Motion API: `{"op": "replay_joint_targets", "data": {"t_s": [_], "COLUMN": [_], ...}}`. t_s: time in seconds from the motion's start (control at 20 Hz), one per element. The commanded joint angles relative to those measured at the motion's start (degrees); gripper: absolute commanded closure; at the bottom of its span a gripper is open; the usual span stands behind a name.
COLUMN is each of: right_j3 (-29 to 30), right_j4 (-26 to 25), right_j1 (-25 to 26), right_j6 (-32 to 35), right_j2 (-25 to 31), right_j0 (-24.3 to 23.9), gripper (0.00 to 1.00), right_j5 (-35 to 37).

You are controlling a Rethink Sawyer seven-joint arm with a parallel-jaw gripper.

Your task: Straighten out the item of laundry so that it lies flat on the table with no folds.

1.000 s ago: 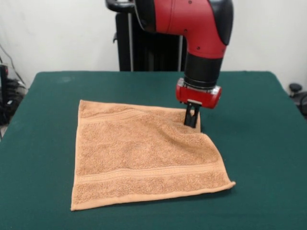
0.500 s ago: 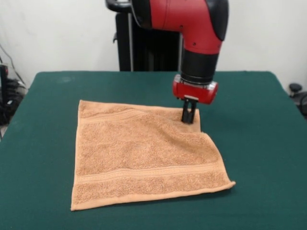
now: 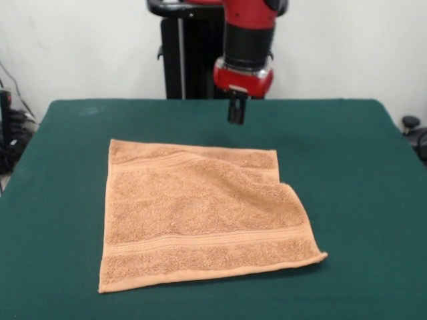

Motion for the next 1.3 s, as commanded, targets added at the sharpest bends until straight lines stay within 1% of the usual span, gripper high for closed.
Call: {"op": "replay_joint_targets", "data": {"t_s": [0.05, 0.15, 0.3, 0.45, 0.6, 0.75, 0.85, 1.1, 1.2, 1.3], "right_j3": [9.7, 8.9, 8.1, 6.5, 5.8, 4.1, 1.6, -2.8, -4.7, -6.2], "right_j4": [-3.2, -3.6, -3.0, -1.1, 1.6, 2.8, 3.4, 4.9, 5.2, 4.6], "right_j1": [-4.8, -3.5, -2.8, -2.8, -4.1, -4.6, -3.5, -0.7, 1.0, 3.2], "right_j6": [3.6, 3.9, 4.7, 5.7, 7.4, 7.1, 6.3, 5.6, 5.4, 4.7], "right_j2": [6.5, 6.3, 6.0, 6.1, 4.9, 5.4, 5.6, 5.1, 4.2, 4.2], "right_j0": [-2.0, -1.9, -0.9, 1.6, 6.0, 6.8, 6.9, 8.1, 8.9, 8.3], "gripper": [1.00, 1.00, 1.00, 1.00, 1.00, 1.00, 1.00, 1.00, 1.00, 1.00], "right_j5": [1.5, 0.4, 0.1, 1.3, 3.2, 5.5, 6.9, 7.9, 7.4, 5.9]}}
